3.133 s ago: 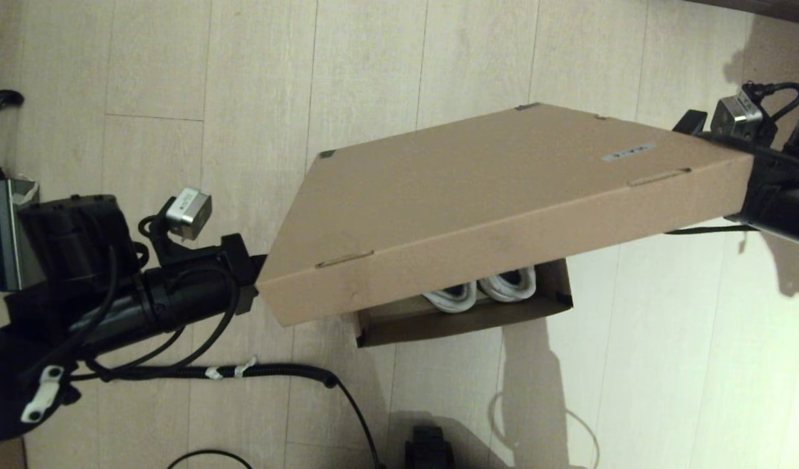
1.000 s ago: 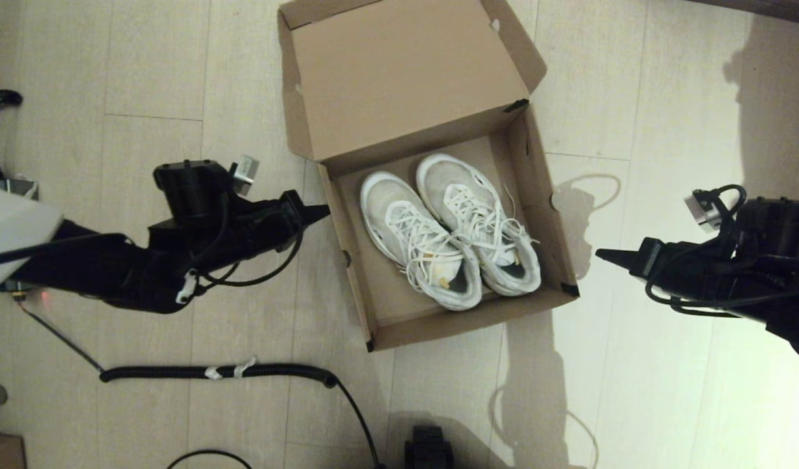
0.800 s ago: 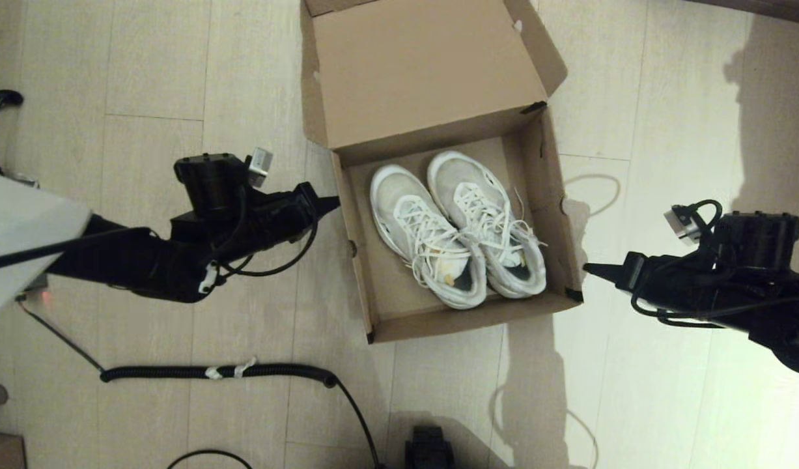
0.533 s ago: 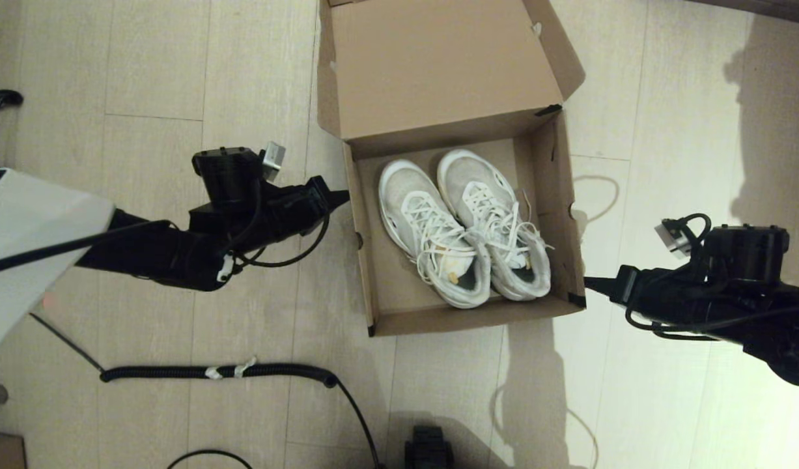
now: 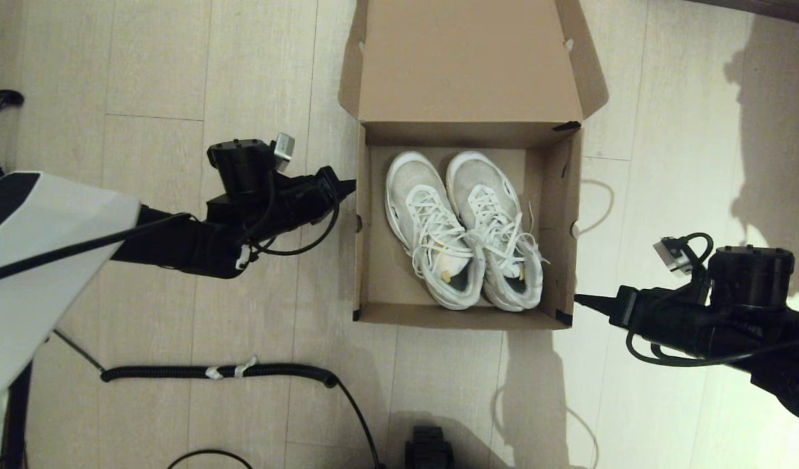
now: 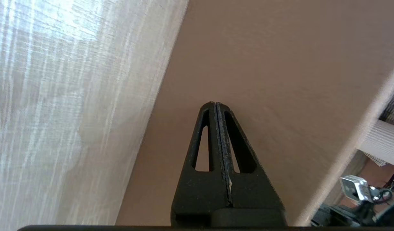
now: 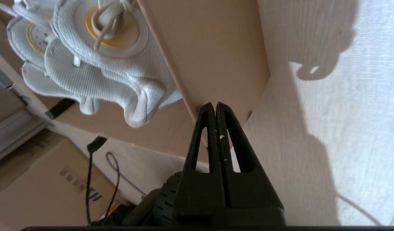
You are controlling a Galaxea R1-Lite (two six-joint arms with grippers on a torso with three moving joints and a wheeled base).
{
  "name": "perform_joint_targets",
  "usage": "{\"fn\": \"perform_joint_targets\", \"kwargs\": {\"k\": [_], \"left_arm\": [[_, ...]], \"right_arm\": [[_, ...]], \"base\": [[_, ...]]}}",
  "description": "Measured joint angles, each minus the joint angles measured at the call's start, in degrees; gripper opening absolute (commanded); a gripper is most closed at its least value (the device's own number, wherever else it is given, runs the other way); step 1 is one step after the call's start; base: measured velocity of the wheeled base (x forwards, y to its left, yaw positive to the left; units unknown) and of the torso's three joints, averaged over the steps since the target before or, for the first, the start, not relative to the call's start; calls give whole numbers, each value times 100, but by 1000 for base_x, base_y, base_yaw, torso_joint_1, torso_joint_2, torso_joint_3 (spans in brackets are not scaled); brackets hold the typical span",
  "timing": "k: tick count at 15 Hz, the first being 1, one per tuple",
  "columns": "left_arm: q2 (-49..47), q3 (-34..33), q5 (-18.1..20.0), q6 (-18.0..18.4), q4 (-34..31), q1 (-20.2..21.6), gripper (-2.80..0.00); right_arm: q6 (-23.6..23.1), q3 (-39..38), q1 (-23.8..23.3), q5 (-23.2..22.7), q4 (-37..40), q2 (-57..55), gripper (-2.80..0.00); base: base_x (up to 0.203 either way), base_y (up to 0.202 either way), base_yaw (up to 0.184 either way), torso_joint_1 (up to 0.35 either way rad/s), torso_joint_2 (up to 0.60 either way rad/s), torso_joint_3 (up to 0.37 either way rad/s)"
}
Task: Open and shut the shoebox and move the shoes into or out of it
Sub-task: Put the shoes out of the shoe box
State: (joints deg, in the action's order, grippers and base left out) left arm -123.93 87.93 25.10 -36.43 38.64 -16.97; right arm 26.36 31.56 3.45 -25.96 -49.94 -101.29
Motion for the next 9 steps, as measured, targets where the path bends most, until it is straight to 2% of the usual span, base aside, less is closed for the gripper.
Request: {"fn": "perform_joint_targets", "kwargs": {"k": [2, 4, 6, 8, 9], "left_arm": [[47, -30, -53, 6, -113, 74, -280], [293, -219, -83, 14, -375, 299, -280], [712, -564, -90, 34, -555, 600, -280], [1240, -1148, -93, 168, -614, 958, -280], [1513, -1496, -97, 302, -626, 1151, -280]], "right_arm": [[-52, 271, -132, 395, 54, 124, -280], [-253, 673, -177, 704, 471, 401, -280], [-503, 1007, 145, 834, 1296, 768, -280], [-576, 1290, 768, 1249, 1911, 1036, -280], [-614, 1383, 1099, 1565, 2061, 1101, 0]], "base": [[0, 0, 0, 0, 0, 0], [0, 0, 0, 0, 0, 0], [0, 0, 0, 0, 0, 0], [0, 0, 0, 0, 0, 0], [0, 0, 0, 0, 0, 0]]}}
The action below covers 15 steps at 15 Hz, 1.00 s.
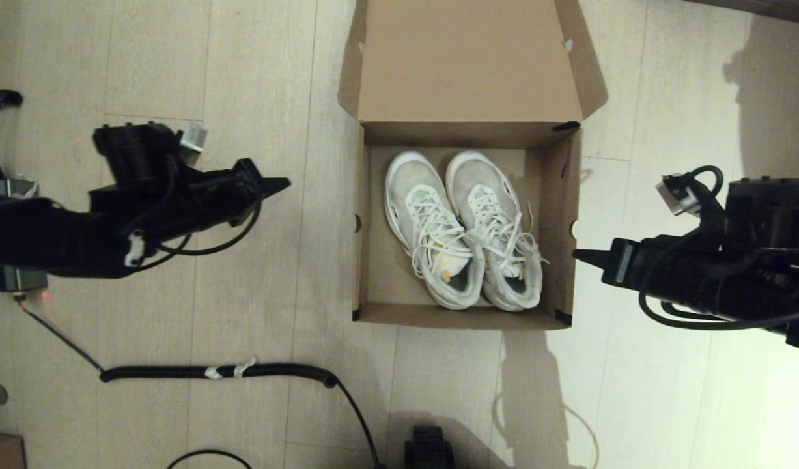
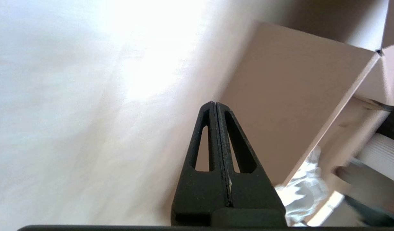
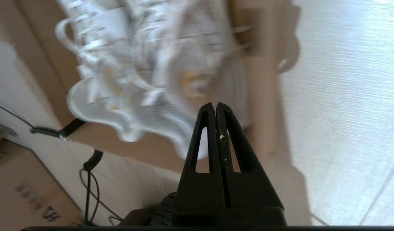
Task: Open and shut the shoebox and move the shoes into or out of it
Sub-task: Put the shoes out of the shoe box
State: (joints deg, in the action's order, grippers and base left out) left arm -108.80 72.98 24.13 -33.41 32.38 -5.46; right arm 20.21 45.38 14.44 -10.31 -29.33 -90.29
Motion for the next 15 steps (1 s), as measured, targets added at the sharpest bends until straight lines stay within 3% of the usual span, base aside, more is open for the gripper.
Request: {"fn": "perform_joint_targets", "kwargs": {"k": [2, 4, 8, 10, 15], "left_arm": [[568, -751, -19, 357, -13, 285, -280], [1038, -1414, -239, 777, -51, 395, -280], [1660, -2530, -1631, 2006, -55, 90, -280], [1849, -2786, -1926, 2143, -38, 19, -280], [2169, -2937, -1976, 2169, -57, 2, -280]], "right_arm": [[-79, 114, 489, 482, 54, -20, 0], [-318, 207, 635, 580, -96, -239, 0], [-639, 274, 1206, 1057, -963, -826, 0], [-660, 279, 1556, 1263, -1162, -999, 0], [-1276, 255, 1880, 1714, -1544, -1269, 0]], "base": [[0, 0, 0, 0, 0, 0], [0, 0, 0, 0, 0, 0], [0, 0, 0, 0, 0, 0], [0, 0, 0, 0, 0, 0], [0, 0, 0, 0, 0, 0]]}}
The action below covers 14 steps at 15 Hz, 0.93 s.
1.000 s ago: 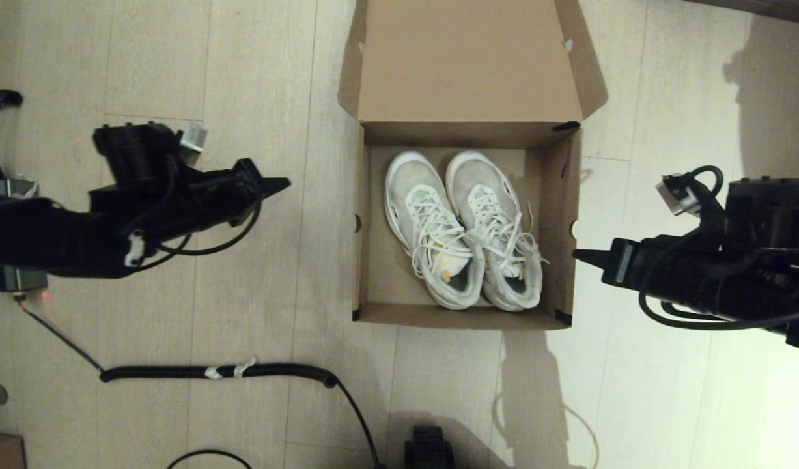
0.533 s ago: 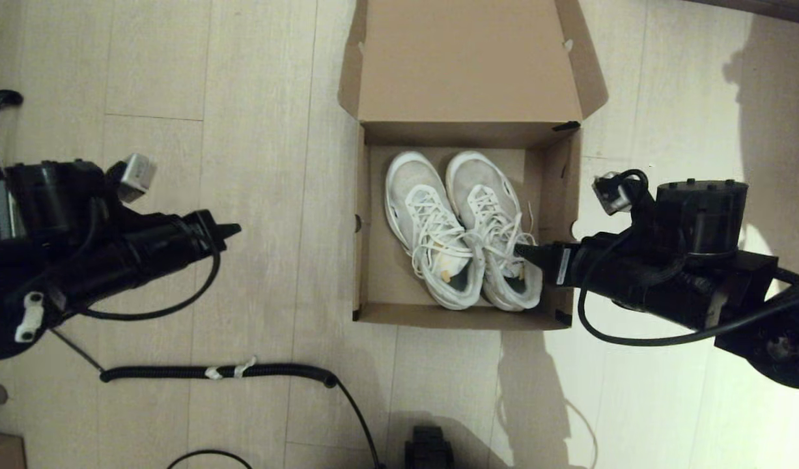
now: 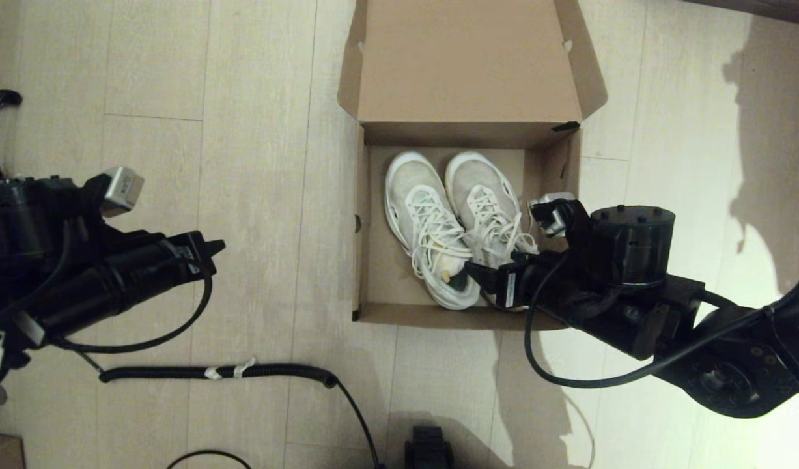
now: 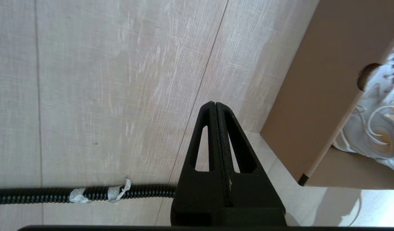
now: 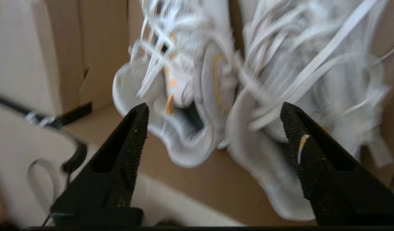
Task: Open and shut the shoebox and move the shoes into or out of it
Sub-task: Put the shoes out of the shoe box
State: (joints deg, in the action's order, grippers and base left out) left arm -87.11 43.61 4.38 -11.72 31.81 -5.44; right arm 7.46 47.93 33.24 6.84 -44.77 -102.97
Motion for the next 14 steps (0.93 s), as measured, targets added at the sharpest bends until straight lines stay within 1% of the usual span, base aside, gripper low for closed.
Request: {"fn": "perform_joint_targets", "kwargs": {"k": [2, 4, 7, 10, 11, 13, 14], "left_arm": [[76, -23, 1, -5, 12, 48, -280], [125, -41, 0, -11, 24, 76, -280], [203, -105, 2, -21, 30, 153, -280], [224, -138, 26, -49, 39, 294, -280], [227, -180, 30, -50, 41, 326, -280], [238, -270, 41, -51, 57, 351, -280], [249, -299, 43, -51, 69, 358, -280]], "right_arm": [[-193, -11, 36, 173, -61, -38, 0], [-285, 7, 69, 360, -81, -150, 0], [-317, -5, 201, 522, -92, -335, 0], [-314, 143, 253, 704, -109, -600, 0], [-314, 191, 254, 789, -180, -705, 0], [-339, 305, 259, 991, -563, -992, 0], [-359, 366, 259, 1078, -823, -1169, -280]], "base": [[0, 0, 0, 0, 0, 0], [0, 0, 0, 0, 0, 0], [0, 0, 0, 0, 0, 0], [0, 0, 0, 0, 0, 0], [0, 0, 0, 0, 0, 0], [0, 0, 0, 0, 0, 0], [0, 0, 0, 0, 0, 0]]}}
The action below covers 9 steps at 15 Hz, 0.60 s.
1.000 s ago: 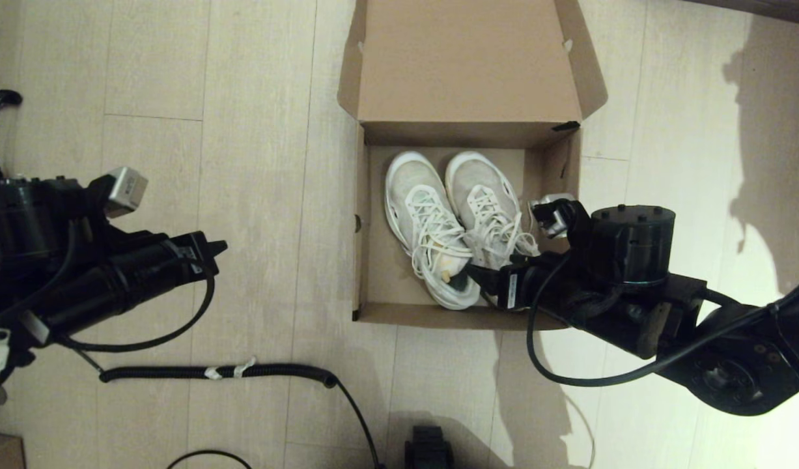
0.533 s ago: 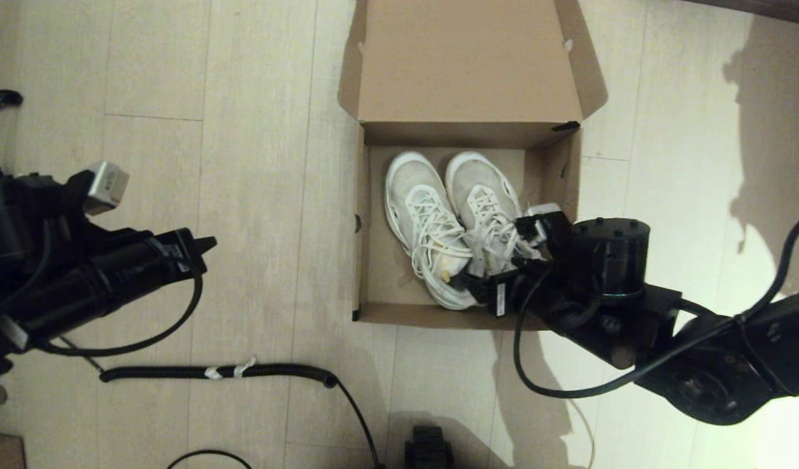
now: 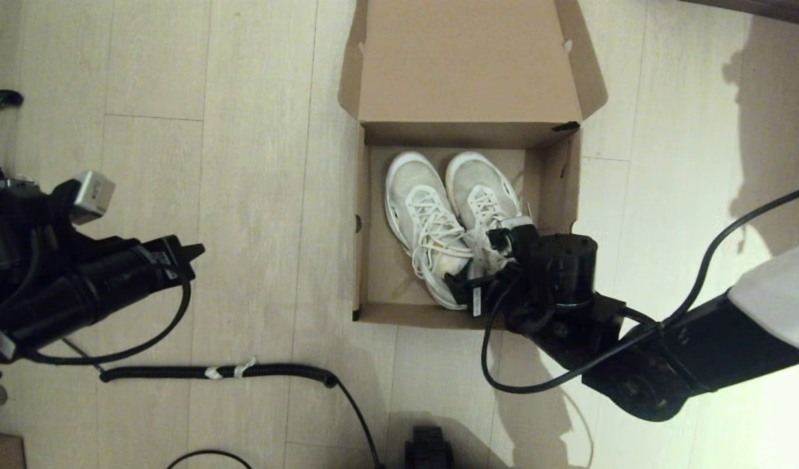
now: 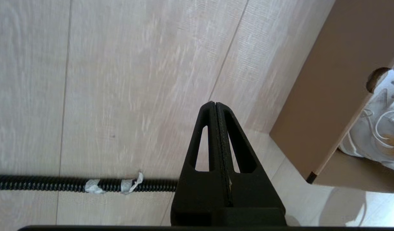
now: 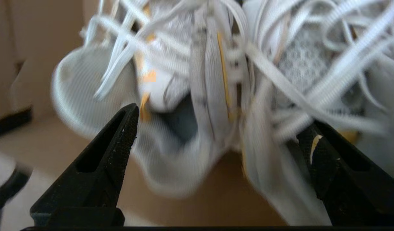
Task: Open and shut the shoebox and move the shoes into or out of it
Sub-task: Put the shoes out of the shoe box
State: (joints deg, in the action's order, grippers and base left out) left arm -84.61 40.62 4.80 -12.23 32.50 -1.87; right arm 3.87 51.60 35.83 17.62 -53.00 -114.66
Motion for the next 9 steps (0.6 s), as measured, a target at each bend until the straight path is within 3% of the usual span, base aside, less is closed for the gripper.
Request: {"fn": "perform_joint_targets", "kwargs": {"k": [3, 9], "left_arm": [[17, -84, 15, 0, 19, 2, -280], [72, -195, 16, -4, 27, 11, -280]], "right_arm": [[-79, 152, -2, 102, -368, -358, -280], [-164, 356, -6, 186, -346, -463, -280]], "base": [[0, 0, 0, 0, 0, 0], [0, 0, 0, 0, 0, 0]]}}
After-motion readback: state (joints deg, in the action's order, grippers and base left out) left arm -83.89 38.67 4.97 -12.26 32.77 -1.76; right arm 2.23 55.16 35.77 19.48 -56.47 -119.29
